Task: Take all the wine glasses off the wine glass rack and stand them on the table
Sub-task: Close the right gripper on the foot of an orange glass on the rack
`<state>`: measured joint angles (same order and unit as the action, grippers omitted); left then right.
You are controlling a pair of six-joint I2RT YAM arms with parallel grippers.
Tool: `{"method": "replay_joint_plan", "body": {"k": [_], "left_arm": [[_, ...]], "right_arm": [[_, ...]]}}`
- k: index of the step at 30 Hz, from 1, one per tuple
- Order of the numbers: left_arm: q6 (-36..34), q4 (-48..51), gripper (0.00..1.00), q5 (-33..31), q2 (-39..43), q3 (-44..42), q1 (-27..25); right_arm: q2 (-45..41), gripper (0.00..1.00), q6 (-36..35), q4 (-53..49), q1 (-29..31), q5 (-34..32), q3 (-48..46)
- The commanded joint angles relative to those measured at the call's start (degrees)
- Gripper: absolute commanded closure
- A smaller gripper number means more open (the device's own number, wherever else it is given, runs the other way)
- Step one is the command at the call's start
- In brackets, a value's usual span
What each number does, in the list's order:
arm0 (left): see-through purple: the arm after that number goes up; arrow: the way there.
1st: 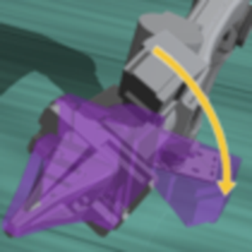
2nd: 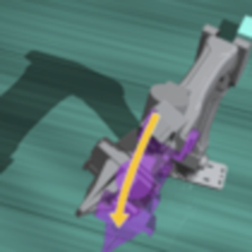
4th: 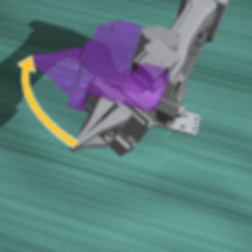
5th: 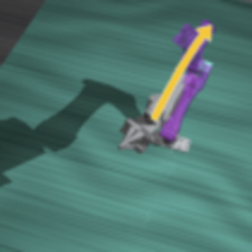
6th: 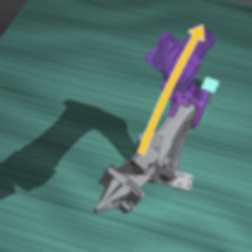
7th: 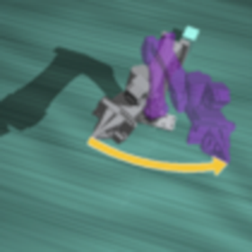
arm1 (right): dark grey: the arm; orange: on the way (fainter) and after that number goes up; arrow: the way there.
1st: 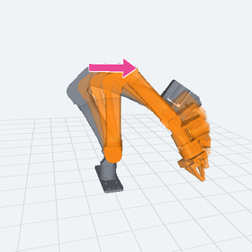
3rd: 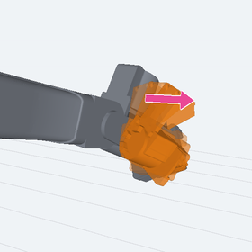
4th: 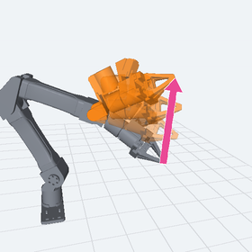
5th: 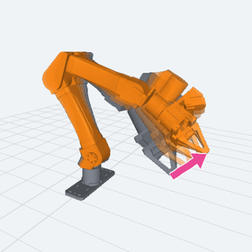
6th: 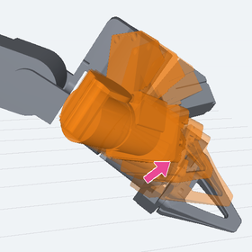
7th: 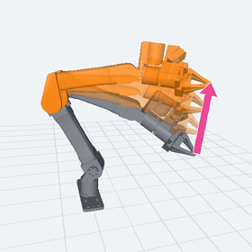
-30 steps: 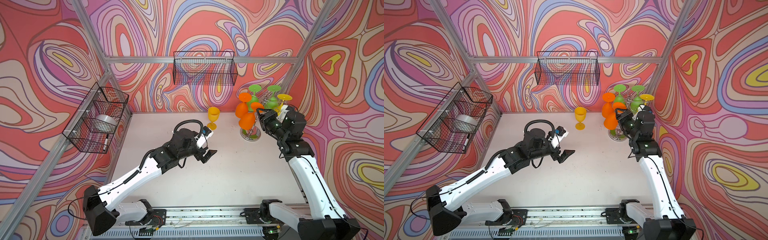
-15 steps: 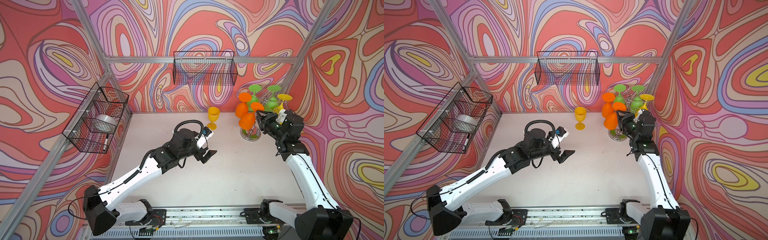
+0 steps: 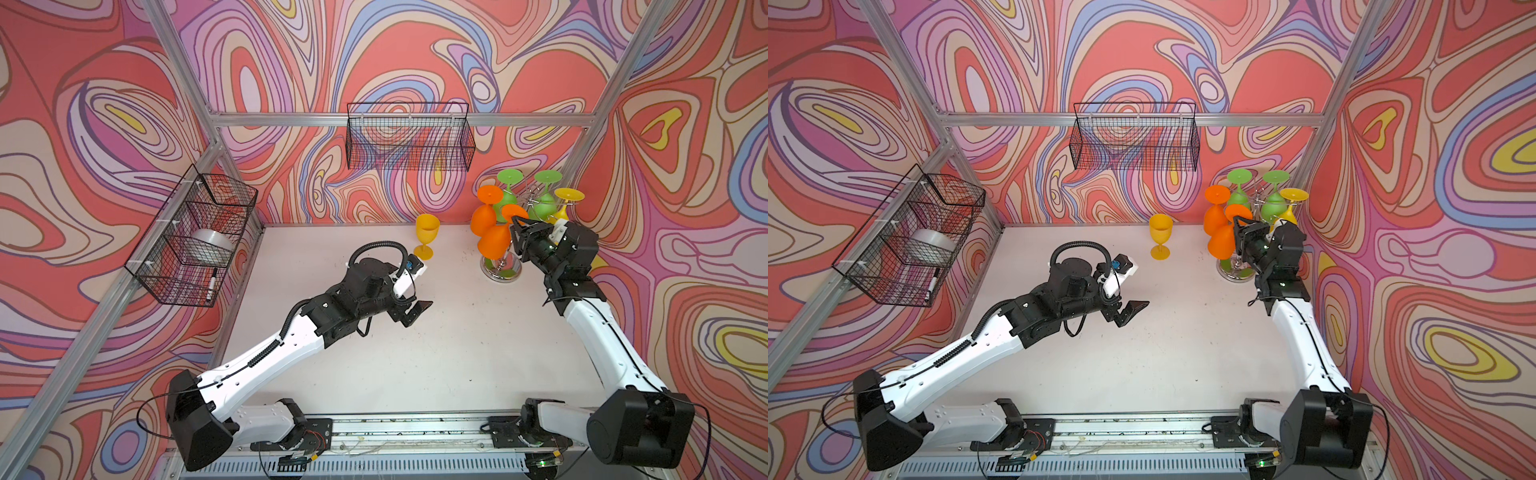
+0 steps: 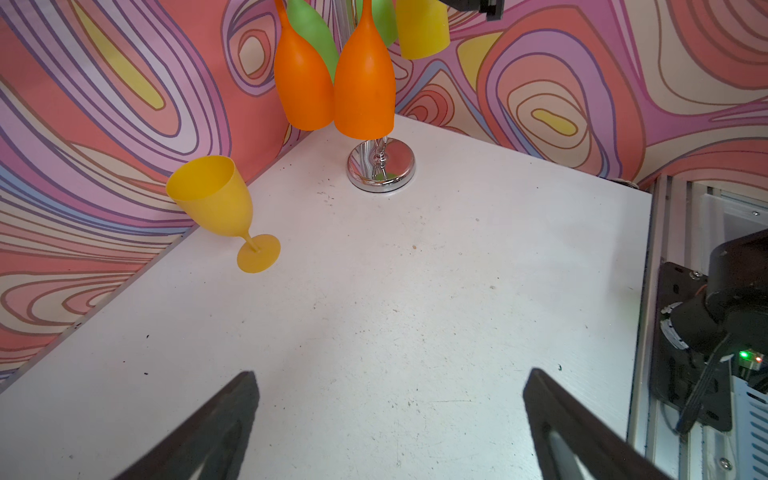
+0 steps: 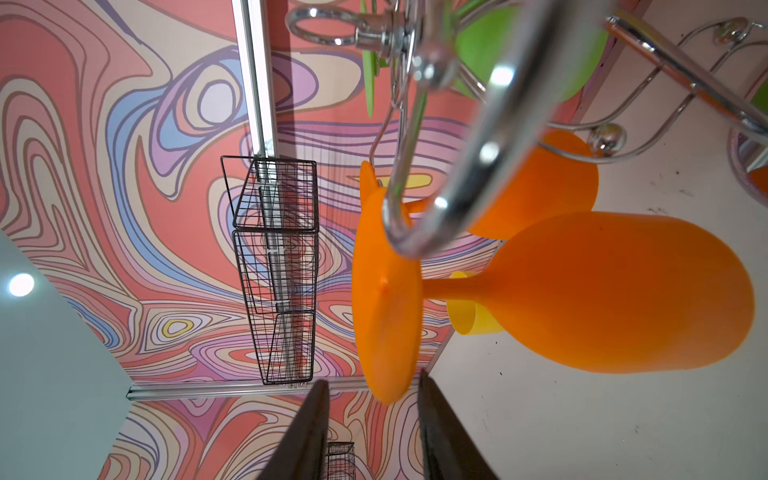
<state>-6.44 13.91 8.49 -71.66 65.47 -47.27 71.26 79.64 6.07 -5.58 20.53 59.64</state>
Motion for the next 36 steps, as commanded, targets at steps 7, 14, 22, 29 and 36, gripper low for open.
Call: {"method": "replay_joint_plan", "body": {"k": [7, 14, 22, 29, 36], "left_arm": [[-1.58, -0.38, 0.0, -1.71, -0.5, -0.61, -0.09], [-1.59, -0.47, 0.0, -2.05, -0.25, -0.7, -0.11], [-1.61, -0.38, 0.0, -2.3, 0.11, -0.61, -0.08], [-1.95, -0.16, 0.0, -3.03, 0.18, -0.57, -0.07], [-2.26, -0.06, 0.0, -3.61, 0.13, -0.61, -0.1]], "right_arm": [[2.89, 0.64, 1.65, 4.48, -0.48, -2.8, 1.1], [2.61, 0.7, 2.25, 6.13, -0.66, -4.62, 1.01], [1.81, 0.82, 1.31, 5.4, -0.65, -5.68, 2.06], [2.11, 0.9, 1.31, 5.49, -0.61, -5.58, 2.15], [2.39, 0.99, 1.09, 5.71, -0.64, -5.77, 2.41]]}}
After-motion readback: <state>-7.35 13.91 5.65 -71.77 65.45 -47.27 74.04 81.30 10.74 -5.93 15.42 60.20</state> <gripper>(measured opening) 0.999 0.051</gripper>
